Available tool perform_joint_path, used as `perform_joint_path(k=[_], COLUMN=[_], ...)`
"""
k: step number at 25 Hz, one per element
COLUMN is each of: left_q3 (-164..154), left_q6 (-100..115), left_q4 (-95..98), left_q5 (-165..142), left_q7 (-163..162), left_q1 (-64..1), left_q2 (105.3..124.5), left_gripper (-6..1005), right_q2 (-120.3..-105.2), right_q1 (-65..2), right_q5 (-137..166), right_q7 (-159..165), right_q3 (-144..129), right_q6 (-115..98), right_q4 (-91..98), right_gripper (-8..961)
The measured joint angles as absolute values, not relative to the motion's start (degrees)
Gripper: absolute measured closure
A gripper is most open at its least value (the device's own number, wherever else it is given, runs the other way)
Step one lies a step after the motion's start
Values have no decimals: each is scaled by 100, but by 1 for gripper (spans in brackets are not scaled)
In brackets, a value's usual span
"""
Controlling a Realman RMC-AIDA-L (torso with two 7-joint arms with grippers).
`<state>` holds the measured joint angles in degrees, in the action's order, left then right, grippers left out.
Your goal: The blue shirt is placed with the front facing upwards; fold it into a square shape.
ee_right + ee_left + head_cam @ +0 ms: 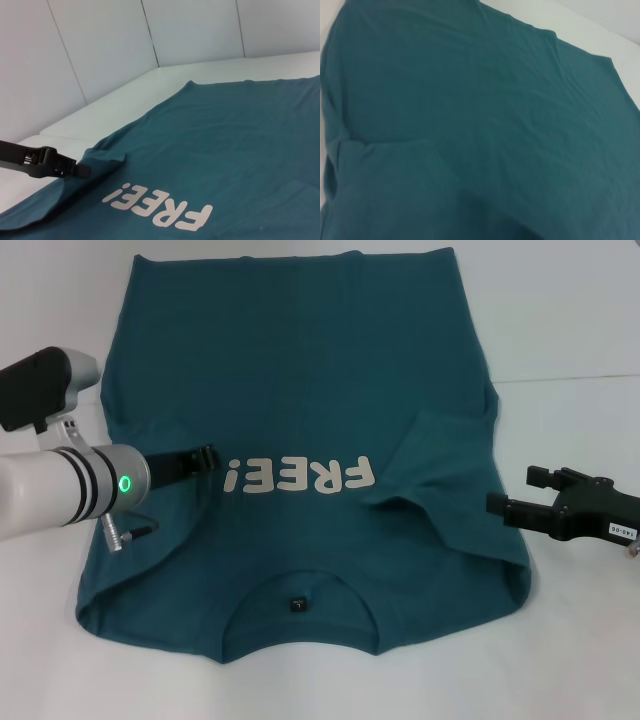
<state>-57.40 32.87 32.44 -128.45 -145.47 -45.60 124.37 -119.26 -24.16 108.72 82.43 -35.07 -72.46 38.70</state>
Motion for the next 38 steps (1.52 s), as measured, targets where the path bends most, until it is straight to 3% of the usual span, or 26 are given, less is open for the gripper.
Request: perform_joint_path(k=[10,15,18,21,22,29,33,38], left_q3=[-5756,-5720,-5577,-5272,-5046,-3918,-3540,-3491], left_q6=[3323,3671,4143,4907,5314,6394,6904,7142], left_q4=[3242,3596,3942,4044,4038,4288,4474,4675], left_q5=[-12691,-12582,-12574,-12602,-12625,-13166,-13470,-13498], left_q7=[-14546,-14545,-14545,-14545,-14546,-14423,-14135,-13750], left_q1=[-4537,-4530,-4474,-4482,-4495,-4373,-4302,-4231], left_q2=[12424,12387,12296,12075,11920,11640,11585,11595], left_gripper=[809,581,377,199,140,118,105,108], right_q2=[-11926,-11883,-11788,-11732,-11728,-11668,-11462,-11082], right_q1=[-2417,-2421,-2470,-2506,-2509,-2609,-2804,-3131], right_q5=[10872,10887,11036,11261,11332,12033,12749,13171], right_q7=[8251,8432,8726,9049,9159,10624,12132,13814], right_q3=[-3548,-3550,-3549,-3550,-3551,-3559,-3560,-3391], right_q6=[-7241,-7219,-7213,-7223,-7230,-7416,-8106,-9211], right_q4=[3867,3908,3973,4145,4239,5115,5766,6081], right_gripper=[17,19,21,22,22,25,27,29])
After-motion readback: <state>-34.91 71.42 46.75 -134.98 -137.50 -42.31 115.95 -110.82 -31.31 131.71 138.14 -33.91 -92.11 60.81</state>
